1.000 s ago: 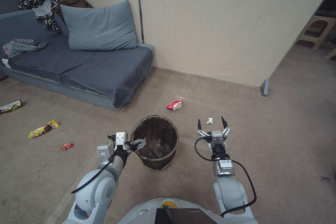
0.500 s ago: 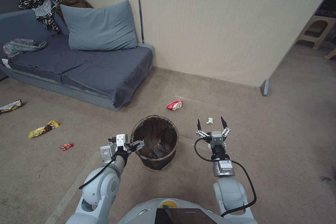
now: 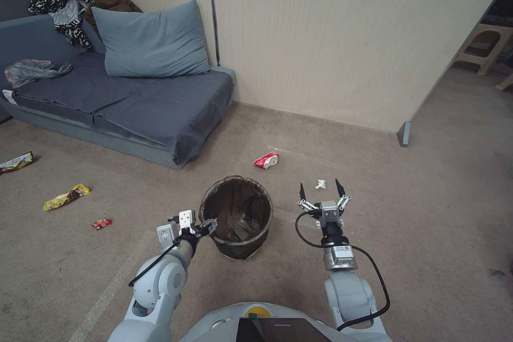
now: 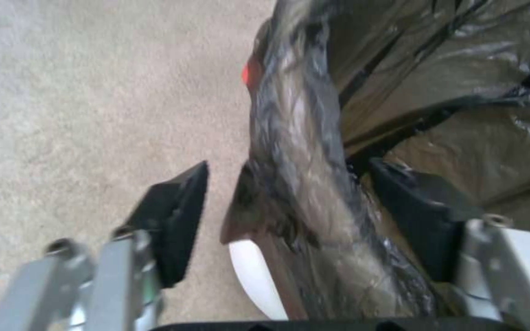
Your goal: Pick up the trash bin, then pick up the garbage from the floor and place it into the trash bin.
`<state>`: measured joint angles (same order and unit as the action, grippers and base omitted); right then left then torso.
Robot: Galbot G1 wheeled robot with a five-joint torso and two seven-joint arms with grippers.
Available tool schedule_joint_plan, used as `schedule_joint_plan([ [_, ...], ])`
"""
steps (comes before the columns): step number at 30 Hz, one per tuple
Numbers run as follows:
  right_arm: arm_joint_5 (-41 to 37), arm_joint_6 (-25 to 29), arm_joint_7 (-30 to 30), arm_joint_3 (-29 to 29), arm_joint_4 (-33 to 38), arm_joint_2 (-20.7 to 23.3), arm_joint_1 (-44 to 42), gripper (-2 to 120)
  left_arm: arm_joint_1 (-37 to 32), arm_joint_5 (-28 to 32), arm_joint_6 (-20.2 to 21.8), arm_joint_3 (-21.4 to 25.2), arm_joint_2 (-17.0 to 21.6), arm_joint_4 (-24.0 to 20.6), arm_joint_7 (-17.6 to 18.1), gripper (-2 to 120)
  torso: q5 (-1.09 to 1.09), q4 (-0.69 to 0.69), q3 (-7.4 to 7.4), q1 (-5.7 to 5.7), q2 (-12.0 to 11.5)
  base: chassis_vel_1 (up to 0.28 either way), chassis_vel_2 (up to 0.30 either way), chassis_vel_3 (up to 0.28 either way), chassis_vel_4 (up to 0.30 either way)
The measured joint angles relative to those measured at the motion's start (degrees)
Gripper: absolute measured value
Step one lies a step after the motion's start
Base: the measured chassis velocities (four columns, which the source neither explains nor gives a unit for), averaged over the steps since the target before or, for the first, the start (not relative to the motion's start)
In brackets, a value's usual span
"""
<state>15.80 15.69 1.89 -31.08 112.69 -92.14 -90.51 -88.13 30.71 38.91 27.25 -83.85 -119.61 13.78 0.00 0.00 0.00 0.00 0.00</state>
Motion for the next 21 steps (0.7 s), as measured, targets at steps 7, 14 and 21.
schedule_joint_plan([
  [7,0.0,0.08,-0.03,-0.02,-0.17,0.0,-0.04,100,-0.09,0.16,0.1,-0.19,-0.21,-0.04,0.08,40,0.0,0.0,0.0,0.0,0.0,0.0,0.0,0.0,0.0],
  [14,0.01,0.2,-0.04,0.06,-0.42,0.0,-0.02,100,-0.26,0.3,0.06,-0.07,-0.17,-0.05,0.18,20,0.0,0.0,0.0,0.0,0.0,0.0,0.0,0.0,0.0],
  [21,0.01,0.21,-0.91,-0.18,-0.42,0.0,-0.04,100,-0.32,0.31,0.01,-0.06,-0.18,-0.05,0.47,3,0.0,0.0,0.0,0.0,0.0,0.0,0.0,0.0,0.0],
])
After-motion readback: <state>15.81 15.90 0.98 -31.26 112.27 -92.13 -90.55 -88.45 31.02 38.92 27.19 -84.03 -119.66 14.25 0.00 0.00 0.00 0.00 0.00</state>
